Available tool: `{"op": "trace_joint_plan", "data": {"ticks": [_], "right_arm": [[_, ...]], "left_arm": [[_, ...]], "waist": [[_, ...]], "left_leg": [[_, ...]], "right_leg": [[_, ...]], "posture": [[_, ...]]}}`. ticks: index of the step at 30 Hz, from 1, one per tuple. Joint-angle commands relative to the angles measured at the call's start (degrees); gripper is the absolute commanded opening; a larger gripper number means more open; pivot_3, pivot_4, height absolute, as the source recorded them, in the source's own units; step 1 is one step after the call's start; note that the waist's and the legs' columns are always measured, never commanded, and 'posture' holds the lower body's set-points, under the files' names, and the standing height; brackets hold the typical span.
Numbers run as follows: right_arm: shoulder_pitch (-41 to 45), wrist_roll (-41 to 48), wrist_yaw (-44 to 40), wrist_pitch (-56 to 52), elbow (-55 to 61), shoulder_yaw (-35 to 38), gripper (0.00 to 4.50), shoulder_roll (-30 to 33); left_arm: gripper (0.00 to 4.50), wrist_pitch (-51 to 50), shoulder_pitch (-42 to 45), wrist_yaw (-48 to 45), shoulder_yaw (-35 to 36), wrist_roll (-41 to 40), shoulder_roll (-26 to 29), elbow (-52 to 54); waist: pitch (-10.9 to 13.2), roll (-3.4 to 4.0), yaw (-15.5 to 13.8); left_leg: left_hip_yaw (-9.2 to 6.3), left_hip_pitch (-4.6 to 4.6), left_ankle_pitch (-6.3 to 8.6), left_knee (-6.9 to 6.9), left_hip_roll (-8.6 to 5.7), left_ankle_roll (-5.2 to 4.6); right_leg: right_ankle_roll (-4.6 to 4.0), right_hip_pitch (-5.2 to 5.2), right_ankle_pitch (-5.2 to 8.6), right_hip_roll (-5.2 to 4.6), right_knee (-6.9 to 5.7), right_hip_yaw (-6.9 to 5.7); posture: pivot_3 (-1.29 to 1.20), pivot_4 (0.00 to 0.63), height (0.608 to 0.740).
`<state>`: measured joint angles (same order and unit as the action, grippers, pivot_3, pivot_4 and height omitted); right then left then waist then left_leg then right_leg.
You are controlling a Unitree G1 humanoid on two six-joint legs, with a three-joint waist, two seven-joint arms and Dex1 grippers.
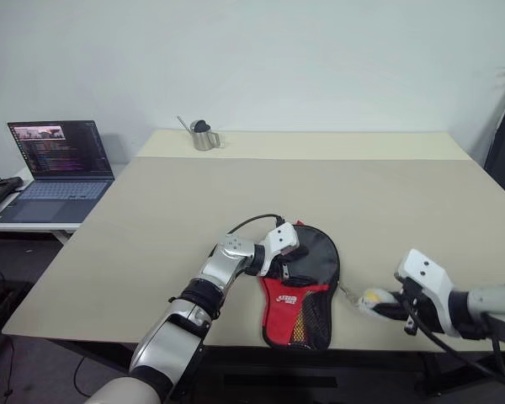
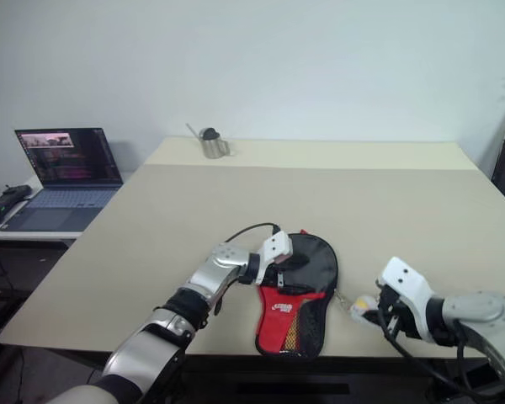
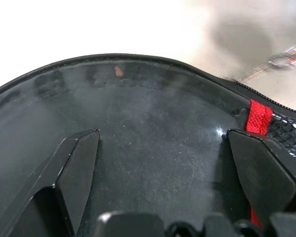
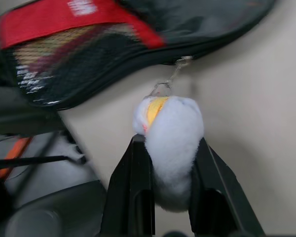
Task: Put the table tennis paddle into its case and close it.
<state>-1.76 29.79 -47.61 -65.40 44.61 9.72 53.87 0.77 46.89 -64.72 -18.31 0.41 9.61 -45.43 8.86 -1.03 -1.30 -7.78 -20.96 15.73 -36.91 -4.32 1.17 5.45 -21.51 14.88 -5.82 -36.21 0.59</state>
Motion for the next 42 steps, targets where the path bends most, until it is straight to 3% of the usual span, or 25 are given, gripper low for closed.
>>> {"op": "trace_joint_plan", "data": {"ticks": [1,17,20,26,33,42], "right_arm": [[-3.0,4.2,-2.1,-0.5,4.8,1.1,0.42,1.5],[-18.5,12.4,-3.1,2.0,13.9,5.4,0.39,3.3],[-20.3,12.8,-0.4,2.9,15.3,2.2,0.39,1.6],[-20.5,13.9,4.3,5.0,15.4,-3.2,0.39,1.0],[-16.9,17.5,6.9,2.7,15.1,-1.4,0.39,1.4],[-14.4,22.7,6.8,3.1,13.8,1.0,3.39,2.8]], "left_arm": [[4.5,-1.1,-2.7,-0.3,-4.5,5.4,0.7,-5.3],[4.5,0.3,-0.7,0.2,-5.2,6.4,-1.7,-7.5],[4.5,0.8,-0.2,0.4,-5.3,6.8,-2.3,-8.3],[4.5,1.6,0.6,0.9,-4.9,7.5,-3.0,-9.6],[4.5,1.9,0.6,1.2,-4.6,7.6,-3.3,-9.9],[4.5,1.9,0.0,1.5,-4.5,7.6,-3.4,-9.8]], "waist": [[0.0,-0.02,-0.1],[-0.3,-0.47,-0.3],[-0.3,-0.56,-0.6],[-0.4,-0.65,-0.6],[-0.4,-0.66,-0.6],[-0.4,-0.71,-0.6]], "left_leg": [[-0.01,0.01,0.06,-0.01,0.0,-0.01],[0.04,0.11,0.38,-0.11,-0.09,-0.23],[-0.02,0.11,0.38,-0.11,-0.1,-0.23],[-0.01,0.11,0.39,-0.12,-0.17,-0.23],[-0.02,0.12,0.39,-0.12,-0.15,-0.24],[-0.03,0.12,0.39,-0.12,-0.15,-0.24]], "right_leg": [[-0.02,0.11,-0.02,-0.01,0.17,-0.03],[0.32,0.36,0.19,-0.15,0.29,-0.06],[0.32,0.37,0.19,-0.16,0.29,-0.12],[0.33,0.38,0.19,-0.24,0.3,-0.13],[0.33,0.39,0.2,-0.24,0.29,-0.14],[0.33,0.4,0.19,-0.24,0.29,-0.15]], "posture": [[0.0,0.15,0.74],[0.0,0.15,0.74],[0.0,0.15,0.74],[0.0,0.15,0.74],[0.0,0.15,0.74],[0.0,0.15,0.74]]}}
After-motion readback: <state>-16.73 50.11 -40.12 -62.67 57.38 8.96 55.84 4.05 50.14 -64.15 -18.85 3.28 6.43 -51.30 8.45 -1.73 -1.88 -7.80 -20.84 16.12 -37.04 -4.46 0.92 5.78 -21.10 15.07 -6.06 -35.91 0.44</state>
